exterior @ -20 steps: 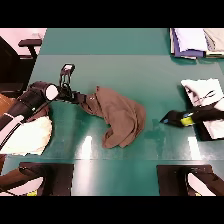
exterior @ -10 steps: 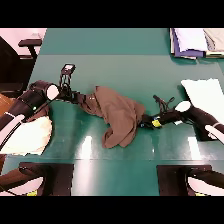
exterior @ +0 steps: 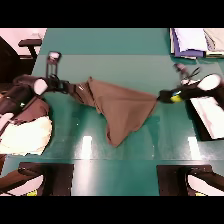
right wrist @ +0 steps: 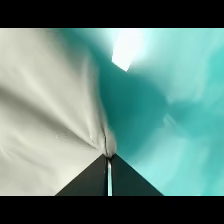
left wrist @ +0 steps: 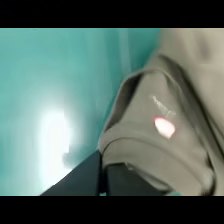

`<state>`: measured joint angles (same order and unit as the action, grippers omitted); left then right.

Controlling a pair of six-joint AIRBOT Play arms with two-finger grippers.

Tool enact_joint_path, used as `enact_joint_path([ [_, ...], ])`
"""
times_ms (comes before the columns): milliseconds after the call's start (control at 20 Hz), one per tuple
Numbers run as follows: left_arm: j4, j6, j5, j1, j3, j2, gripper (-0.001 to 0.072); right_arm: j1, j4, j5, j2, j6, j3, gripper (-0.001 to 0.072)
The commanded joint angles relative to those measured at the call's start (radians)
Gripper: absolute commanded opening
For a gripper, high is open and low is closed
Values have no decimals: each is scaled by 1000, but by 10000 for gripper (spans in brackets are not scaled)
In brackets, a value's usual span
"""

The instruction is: Fold the shirts.

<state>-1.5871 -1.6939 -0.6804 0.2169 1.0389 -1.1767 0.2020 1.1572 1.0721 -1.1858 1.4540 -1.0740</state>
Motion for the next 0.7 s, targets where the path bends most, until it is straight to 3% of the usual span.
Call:
enact_joint_path([
  [0,-23,2,98,-35,68,120,26,-105,154,37,137,14,-155,16],
  [650,21,26,51,-35,486,586,26,-151,212,95,439,-8,-648,15],
])
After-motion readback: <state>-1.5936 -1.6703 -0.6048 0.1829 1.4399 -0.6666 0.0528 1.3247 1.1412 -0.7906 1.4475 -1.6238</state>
